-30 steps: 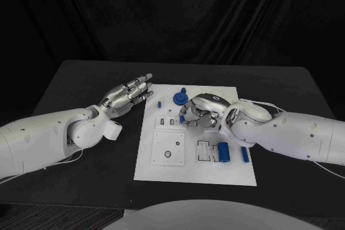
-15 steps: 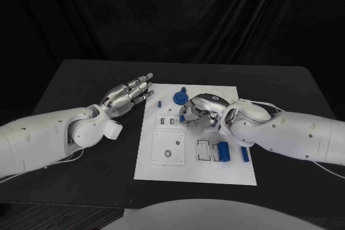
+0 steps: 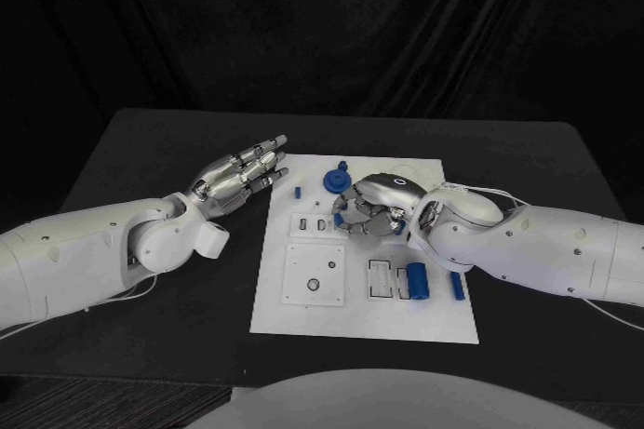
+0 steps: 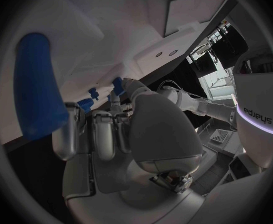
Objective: Assemble the parts on the task board
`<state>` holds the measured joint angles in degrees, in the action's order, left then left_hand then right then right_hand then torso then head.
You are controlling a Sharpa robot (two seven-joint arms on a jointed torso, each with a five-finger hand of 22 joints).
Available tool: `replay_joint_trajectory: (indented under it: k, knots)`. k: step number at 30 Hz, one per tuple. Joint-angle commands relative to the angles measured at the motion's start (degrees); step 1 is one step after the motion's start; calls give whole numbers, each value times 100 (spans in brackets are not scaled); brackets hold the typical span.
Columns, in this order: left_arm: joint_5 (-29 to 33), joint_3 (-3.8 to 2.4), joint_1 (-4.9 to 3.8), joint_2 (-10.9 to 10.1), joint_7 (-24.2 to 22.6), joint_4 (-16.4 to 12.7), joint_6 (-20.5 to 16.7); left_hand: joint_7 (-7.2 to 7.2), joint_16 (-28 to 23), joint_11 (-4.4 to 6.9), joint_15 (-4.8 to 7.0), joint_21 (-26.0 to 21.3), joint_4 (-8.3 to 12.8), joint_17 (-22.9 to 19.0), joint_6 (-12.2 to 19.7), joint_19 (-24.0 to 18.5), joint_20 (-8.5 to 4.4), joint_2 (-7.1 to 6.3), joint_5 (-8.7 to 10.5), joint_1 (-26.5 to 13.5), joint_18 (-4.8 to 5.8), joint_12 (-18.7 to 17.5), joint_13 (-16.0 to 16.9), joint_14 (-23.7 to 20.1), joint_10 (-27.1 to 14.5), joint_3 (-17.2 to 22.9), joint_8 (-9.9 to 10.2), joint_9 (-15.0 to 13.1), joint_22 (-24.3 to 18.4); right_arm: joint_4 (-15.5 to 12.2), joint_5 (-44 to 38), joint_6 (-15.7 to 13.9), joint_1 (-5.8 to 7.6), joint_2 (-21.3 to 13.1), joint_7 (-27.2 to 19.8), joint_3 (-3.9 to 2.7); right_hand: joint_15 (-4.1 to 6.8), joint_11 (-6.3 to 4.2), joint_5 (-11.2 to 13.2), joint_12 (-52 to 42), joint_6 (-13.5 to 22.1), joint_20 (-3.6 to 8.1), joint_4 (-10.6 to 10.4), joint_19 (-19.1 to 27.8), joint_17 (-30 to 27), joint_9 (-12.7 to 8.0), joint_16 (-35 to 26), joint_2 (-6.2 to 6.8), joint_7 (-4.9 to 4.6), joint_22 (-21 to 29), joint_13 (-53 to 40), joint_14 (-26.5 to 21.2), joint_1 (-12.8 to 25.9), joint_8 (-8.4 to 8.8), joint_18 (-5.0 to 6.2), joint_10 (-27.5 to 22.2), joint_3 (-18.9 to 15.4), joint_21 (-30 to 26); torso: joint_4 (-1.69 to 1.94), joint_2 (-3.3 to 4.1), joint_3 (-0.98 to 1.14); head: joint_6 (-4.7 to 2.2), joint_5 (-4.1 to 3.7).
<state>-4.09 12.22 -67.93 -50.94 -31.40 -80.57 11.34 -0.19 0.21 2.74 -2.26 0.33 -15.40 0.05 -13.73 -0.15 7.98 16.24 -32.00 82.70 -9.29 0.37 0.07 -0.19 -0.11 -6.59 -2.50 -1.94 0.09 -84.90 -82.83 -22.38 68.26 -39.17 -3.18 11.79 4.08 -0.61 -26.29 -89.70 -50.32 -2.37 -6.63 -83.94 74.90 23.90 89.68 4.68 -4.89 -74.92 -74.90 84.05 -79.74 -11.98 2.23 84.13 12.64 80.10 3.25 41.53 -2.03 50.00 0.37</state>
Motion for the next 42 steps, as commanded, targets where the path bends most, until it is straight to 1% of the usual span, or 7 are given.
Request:
replay_joint_trajectory:
  k: [1, 21, 24, 34, 38, 39, 42]
  knots:
    - [-20, -4, 10, 13, -48, 1, 103, 12, -21, -43, -39, -33, 2, -5, -44, 15, 37, 19, -22, 59, -50, -37, -7, 19, 11, 25, -24, -6, -9, 13, -69, 177, -33, 7, 189, 11, -31, 30, 38, -30, 52, -27, 25, -70, 1510, -11, 32, 9, -10, -1166, -1510, 595, 38, 27, 35, 587, 2, -46, 2, 1, -3, 0, -1]
    - [-20, -4, 21, 23, -39, 22, 112, 19, -21, -48, -40, -33, 2, -5, -55, 15, 38, 18, -21, 58, -49, -37, -7, 19, 11, 35, -29, -7, -9, 2, -70, 173, -38, -14, 190, 11, -9, 0, 1348, -30, 1119, -11, 127, -47, 1510, -534, 32, 84, 35, -1147, -1510, 595, 230, 777, 50, 587, -143, -139, -1, 0, 6, 0, -8]
    - [-20, -4, 23, 13, -48, 2, 108, 19, -21, -48, -40, -33, 2, -5, -55, 15, 38, 18, -21, 58, -49, -37, -7, 19, 11, 35, -29, -7, -9, -30, -70, -6, -39, -53, 92, 11, 19, -36, 1534, -30, 1780, 11, 85, -54, 1510, -883, 32, 96, 78, -1150, -1510, 595, 257, 873, 49, 587, -214, -135, -1, 2, 7, 0, 7]
    - [-20, -5, 24, -140, -271, -117, -150, 25, -21, -59, -4, -33, 30, -5, -54, 15, 30, -36, -10, 66, -58, -37, -7, 19, 11, 42, -31, -6, -9, -437, -63, -820, 231, -514, -231, 8, 35, -46, 2040, -30, 1461, 33, -671, -81, 1510, -1128, 32, 196, 77, -1158, -1510, 595, 590, 723, 42, 587, -539, -122, -6, -3, 10, 0, 51]
    - [-20, -6, 17, -226, -500, -202, -412, 53, -21, -99, 33, -33, -107, -5, -106, 15, 40, -368, 885, -177, -89, -36, -5, 19, 15, -325, -55, -10, -9, -741, -27, -1074, 509, -828, -326, 8, 37, -43, 2318, -30, 1191, 34, -1016, -107, 1510, -1188, 32, 307, 74, -1173, -1510, 595, 988, 669, 31, 587, -731, -80, -12, -9, 19, -17, 72]
    - [-20, -7, 12, -252, -556, -226, -491, 47, -21, -100, 44, -33, -110, -5, -117, 15, 47, -470, 1416, -234, -96, -34, -3, 19, 22, -463, -61, -10, -9, -805, -14, -1142, 588, -898, -352, 8, 34, -46, 2330, -30, 1141, 36, -1023, -105, 1510, -1192, 32, 331, 71, -1171, -1510, 595, 1054, 660, 33, 587, -768, -85, -14, -14, 22, -37, 77]
    - [-20, -8, -17, -350, -738, -304, -865, -111, -21, 107, 135, -33, -106, -5, -74, 15, 34, -599, 2006, -370, -98, -37, -7, 19, 11, -703, -55, -3, -9, -964, 123, -1401, 851, -1105, -472, 8, 31, -32, 2258, -30, 922, 29, -1013, -103, 1510, -1197, 32, 93, 62, -1170, -1510, 595, 1472, 607, 33, 587, -903, -91, -3, -32, 31, -61, 33]
